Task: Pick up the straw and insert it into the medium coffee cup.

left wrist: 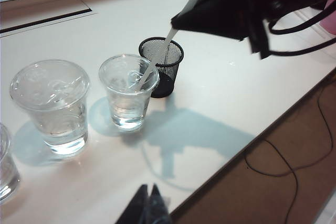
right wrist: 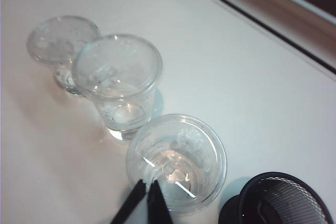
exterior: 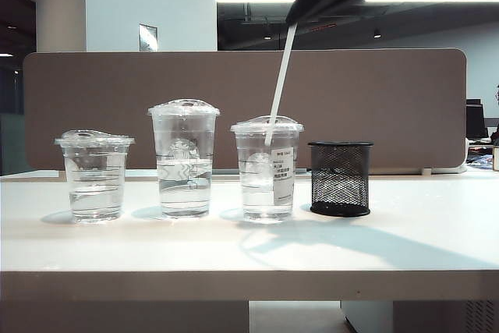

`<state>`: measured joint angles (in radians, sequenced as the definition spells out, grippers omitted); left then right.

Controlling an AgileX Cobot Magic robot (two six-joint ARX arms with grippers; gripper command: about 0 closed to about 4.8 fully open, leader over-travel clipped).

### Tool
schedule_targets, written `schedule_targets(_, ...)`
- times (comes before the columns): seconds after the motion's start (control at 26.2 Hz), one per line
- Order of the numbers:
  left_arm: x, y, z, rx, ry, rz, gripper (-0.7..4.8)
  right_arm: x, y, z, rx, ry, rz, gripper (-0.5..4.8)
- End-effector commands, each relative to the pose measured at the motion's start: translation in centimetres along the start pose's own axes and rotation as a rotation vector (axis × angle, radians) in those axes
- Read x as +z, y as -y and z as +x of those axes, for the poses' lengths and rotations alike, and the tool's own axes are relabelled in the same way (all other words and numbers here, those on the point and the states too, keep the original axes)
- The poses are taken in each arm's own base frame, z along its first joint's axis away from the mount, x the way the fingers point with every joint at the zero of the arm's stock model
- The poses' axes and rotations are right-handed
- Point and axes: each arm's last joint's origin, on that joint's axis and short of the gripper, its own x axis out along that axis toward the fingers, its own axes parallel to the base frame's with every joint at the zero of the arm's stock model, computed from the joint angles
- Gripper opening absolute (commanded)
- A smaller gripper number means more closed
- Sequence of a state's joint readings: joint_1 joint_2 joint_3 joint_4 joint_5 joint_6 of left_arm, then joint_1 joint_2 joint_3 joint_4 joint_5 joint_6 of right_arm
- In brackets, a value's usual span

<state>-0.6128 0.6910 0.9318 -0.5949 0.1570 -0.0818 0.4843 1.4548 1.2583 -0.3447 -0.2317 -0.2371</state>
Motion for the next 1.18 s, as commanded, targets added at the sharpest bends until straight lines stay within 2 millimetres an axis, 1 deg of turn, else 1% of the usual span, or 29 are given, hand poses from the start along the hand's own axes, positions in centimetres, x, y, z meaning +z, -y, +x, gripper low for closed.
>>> schedule_targets(0.04, 0.2, 0.0, -0.1, -0.004, 0.015, 0.005, -0.05, -0.2, 0.2, 1.3, 0.0, 0.0, -0.005, 0.19)
schedule_targets(0.11, 0.1, 0.0, -0.1, -0.003, 0.004, 0.003, -0.05, -0.8, 0.4, 2.5, 0.007, -0.027, 0.002, 0.95)
schedule_targets(0.15, 0.0, 0.0, -0.1, -0.001, -0.006, 0.002, -0.05, -1.0, 0.4, 3.2, 0.009, -0.037, 0.004, 1.68)
schedule_targets(0.27, -0.2, 0.0, -0.1, 0.0, -0.021, 0.0, -0.05, -1.1, 0.5, 3.5, 0.009, -0.034, 0.004, 2.61)
schedule_targets(0.34, -0.3, -0.1, -0.1, 0.015, -0.031, -0.001, -0.04, -1.0, 0.5, 3.5, 0.006, -0.022, 0.001, 3.43)
schedule_targets(0.42, -0.3, -0.2, -0.1, 0.07, -0.032, -0.001, -0.04, -0.9, 0.6, 3.5, 0.003, -0.012, -0.002, 4.19)
schedule_targets(0.46, -0.3, -0.3, -0.1, 0.111, -0.032, -0.001, -0.04, -0.8, 0.5, 3.3, 0.002, -0.009, -0.002, 4.38)
schedule_targets(0.53, -0.3, -0.6, -0.5, 0.211, -0.013, 0.001, -0.05, -0.2, 0.4, 2.2, -0.011, 0.021, -0.009, 4.41)
schedule_targets(0.57, -0.2, -0.6, -1.0, 0.247, 0.02, 0.003, -0.05, 0.6, 0.3, 0.8, -0.039, 0.058, -0.016, 4.41)
schedule_targets(0.61, -0.1, -0.6, -1.3, 0.257, 0.042, 0.004, -0.05, 1.1, 0.2, -0.4, -0.059, 0.087, -0.015, 4.39)
schedule_targets(0.65, 0.1, -0.5, -1.7, 0.263, 0.071, 0.004, -0.05, 1.6, 0.1, -1.6, -0.076, 0.114, -0.016, 4.15)
schedule_targets(0.69, 0.3, -0.4, -2.2, 0.262, 0.115, 0.005, -0.05, 2.2, -0.2, -3.2, -0.088, 0.152, -0.014, 3.47)
schedule_targets(0.72, 0.5, -0.3, -2.9, 0.258, 0.166, 0.007, -0.05, 2.6, -0.4, -4.5, -0.097, 0.186, -0.018, 2.68)
schedule_targets(0.76, 0.7, -0.2, -3.5, 0.253, 0.211, 0.009, -0.05, 3.1, -0.7, -6.3, -0.107, 0.233, -0.028, 1.67)
schedule_targets(0.8, 0.9, -0.1, -4.2, 0.249, 0.254, 0.021, -0.05, 3.5, -1.0, -7.9, -0.116, 0.273, -0.037, 0.95)
schedule_targets(0.84, 1.1, 0.1, -4.9, 0.247, 0.301, 0.048, -0.05, 3.8, -1.2, -9.3, -0.125, 0.313, -0.046, 0.29)
schedule_targets(0.88, 1.1, 0.2, -5.5, 0.248, 0.334, 0.069, -0.05, 4.1, -1.6, -11.0, -0.136, 0.36, -0.056, -0.09)
schedule_targets(0.95, 1.1, 0.4, -6.7, 0.25, 0.386, 0.098, -0.05, 4.4, -2.1, -13.6, -0.15, 0.424, -0.069, -0.06)
schedule_targets(0.99, 0.9, 0.5, -7.4, 0.249, 0.412, 0.102, -0.05, 4.3, -2.8, -16.2, -0.161, 0.48, -0.078, -0.06)
schedule_targets(1.03, 0.8, 0.5, -7.9, 0.248, 0.427, 0.102, -0.05, 3.8, -3.3, -18.1, -0.172, 0.526, -0.088, -0.06)
schedule_targets(1.11, 0.5, 0.6, -8.1, 0.244, 0.447, 0.102, -0.05, 3.0, -3.9, -19.6, -0.181, 0.569, -0.086, -0.06)
schedule_targets(1.18, 0.3, 0.6, -7.8, 0.209, 0.489, 0.104, -0.05, 1.4, -4.5, -21.0, -0.2, 0.62, -0.041, -0.06)
